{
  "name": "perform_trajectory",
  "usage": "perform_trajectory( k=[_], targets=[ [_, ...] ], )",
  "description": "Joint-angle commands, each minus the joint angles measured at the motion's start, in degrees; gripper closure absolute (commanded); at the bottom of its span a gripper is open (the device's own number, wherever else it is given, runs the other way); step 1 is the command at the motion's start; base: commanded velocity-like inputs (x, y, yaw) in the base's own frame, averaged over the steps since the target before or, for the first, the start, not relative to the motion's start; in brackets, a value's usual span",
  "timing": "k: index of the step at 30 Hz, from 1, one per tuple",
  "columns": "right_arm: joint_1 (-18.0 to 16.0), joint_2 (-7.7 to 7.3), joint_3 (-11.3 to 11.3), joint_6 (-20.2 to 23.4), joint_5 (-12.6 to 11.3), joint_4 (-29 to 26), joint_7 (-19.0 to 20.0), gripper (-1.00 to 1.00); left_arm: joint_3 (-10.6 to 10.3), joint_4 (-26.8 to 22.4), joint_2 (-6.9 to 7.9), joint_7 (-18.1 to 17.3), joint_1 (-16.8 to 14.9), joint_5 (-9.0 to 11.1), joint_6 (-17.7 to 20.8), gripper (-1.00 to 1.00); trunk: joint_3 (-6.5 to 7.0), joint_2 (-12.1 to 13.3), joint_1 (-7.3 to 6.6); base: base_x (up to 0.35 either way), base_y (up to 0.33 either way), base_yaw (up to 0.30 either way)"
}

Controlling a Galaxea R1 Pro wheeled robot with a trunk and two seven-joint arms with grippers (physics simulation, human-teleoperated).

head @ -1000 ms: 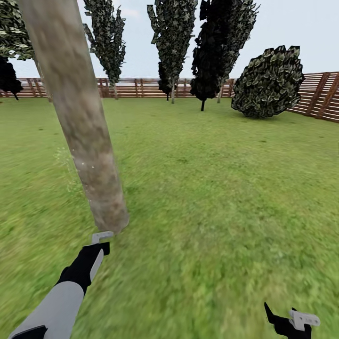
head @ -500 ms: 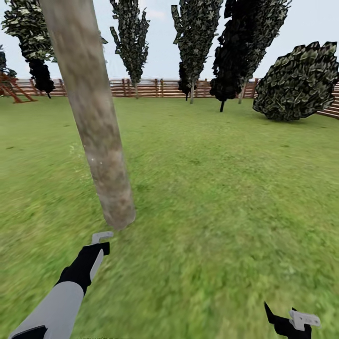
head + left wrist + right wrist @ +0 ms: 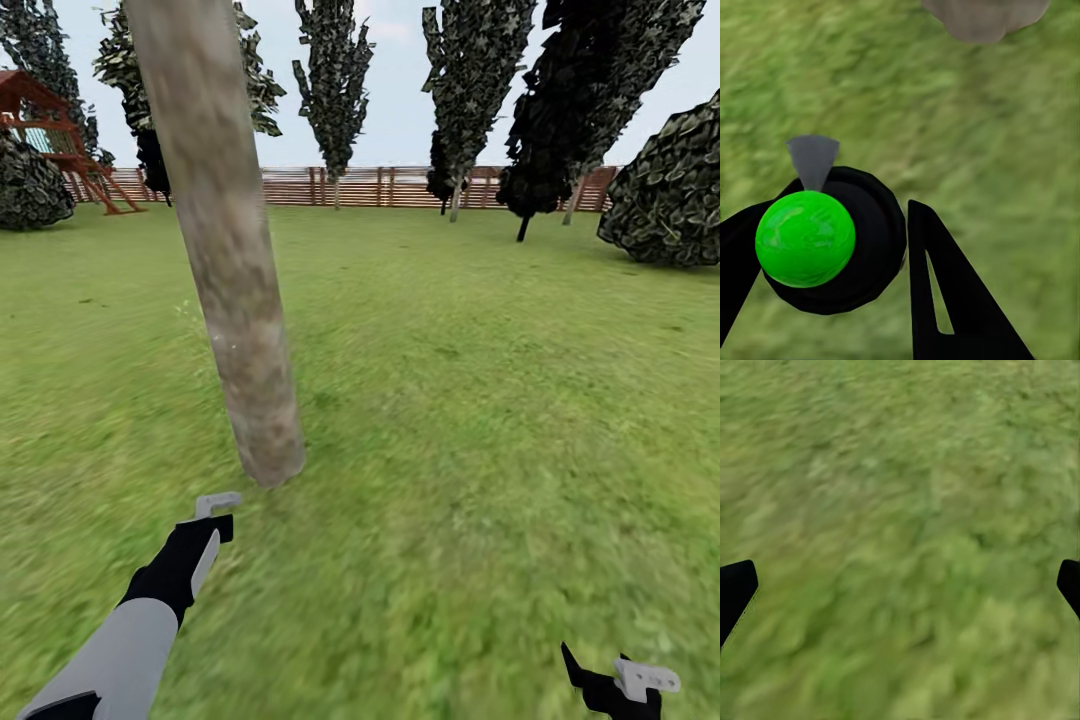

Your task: In the garden, pick up the pesticide atomizer on the floor and spray pesticide onto both trees until each tree trunk is fully covered.

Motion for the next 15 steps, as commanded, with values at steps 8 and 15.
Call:
perform_trajectory(
  k=[8,15],
  targets=[
    [0.0,0.00,0.0,0.0,0.0,0.0,0.0,-1.00,0.0,0.0,-0.16,0.0,0.0,0.0,0.0,1.00,0.00,0.0,0.00,0.174,-0.239,0.278],
    [0.0,0.00,0.0,0.0,0.0,0.0,0.0,-1.00,0.1,0.0,-0.18,0.1,0.0,0.0,0.0,1.00,0.00,0.0,0.00,0.077,-0.267,0.277]
  ],
)
